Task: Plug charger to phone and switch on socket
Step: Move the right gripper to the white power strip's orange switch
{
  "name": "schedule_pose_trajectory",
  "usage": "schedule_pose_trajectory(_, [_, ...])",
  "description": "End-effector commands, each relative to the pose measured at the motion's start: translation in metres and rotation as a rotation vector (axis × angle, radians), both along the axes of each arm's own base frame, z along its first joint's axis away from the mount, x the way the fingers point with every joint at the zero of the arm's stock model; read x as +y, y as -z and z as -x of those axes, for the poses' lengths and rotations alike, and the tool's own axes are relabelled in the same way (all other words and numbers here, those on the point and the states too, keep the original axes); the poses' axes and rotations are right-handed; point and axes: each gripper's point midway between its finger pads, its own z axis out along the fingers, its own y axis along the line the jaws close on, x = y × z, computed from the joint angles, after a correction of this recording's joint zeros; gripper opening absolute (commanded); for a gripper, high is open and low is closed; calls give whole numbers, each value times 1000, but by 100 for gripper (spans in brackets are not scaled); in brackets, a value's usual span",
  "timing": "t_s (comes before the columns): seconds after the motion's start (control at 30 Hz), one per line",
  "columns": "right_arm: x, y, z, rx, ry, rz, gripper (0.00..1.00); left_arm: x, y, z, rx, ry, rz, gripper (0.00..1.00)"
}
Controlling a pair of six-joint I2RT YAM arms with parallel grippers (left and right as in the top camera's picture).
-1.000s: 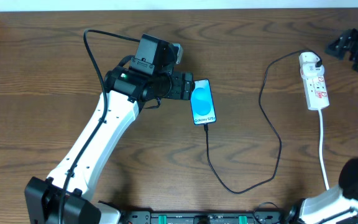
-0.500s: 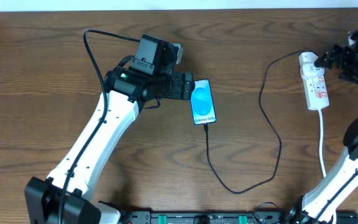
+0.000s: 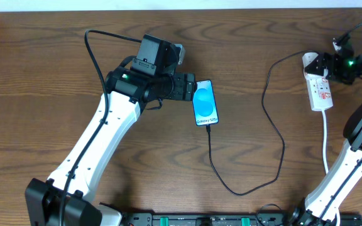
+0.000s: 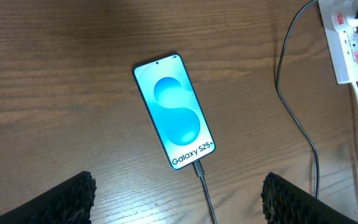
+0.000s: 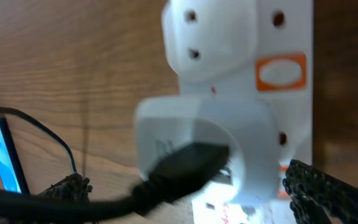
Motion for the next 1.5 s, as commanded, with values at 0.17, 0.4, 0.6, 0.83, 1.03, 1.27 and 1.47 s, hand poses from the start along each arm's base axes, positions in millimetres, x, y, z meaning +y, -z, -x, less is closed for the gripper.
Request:
schedule_pose_trajectory(0.17, [2, 2, -5, -5, -3, 12, 99, 3, -6, -3, -28, 5, -12, 85])
schedule_pose_trajectory(0.4, [-9, 9, 0, 63, 68, 65, 99, 3, -6, -3, -28, 5, -12, 86])
schedule_pose_trajectory(0.6, [-9, 8, 0, 62, 68, 62, 99, 3, -6, -3, -28, 5, -12, 86])
schedule_pose_trajectory(0.83, [-2, 6, 0, 85, 118, 9, 99, 3, -6, -3, -28, 5, -12, 85])
schedule_pose_trajectory(1.03, [8, 6, -2, 95, 117, -4, 99, 3, -6, -3, -28, 5, -12, 86])
schedule_pose_trajectory(1.27, [27, 5, -7, 94, 77, -2, 99, 3, -6, -3, -28, 5, -12, 86])
schedule_pose_trajectory(1.47, [40, 6, -9, 117, 94, -18, 99, 3, -6, -3, -28, 5, -12, 86])
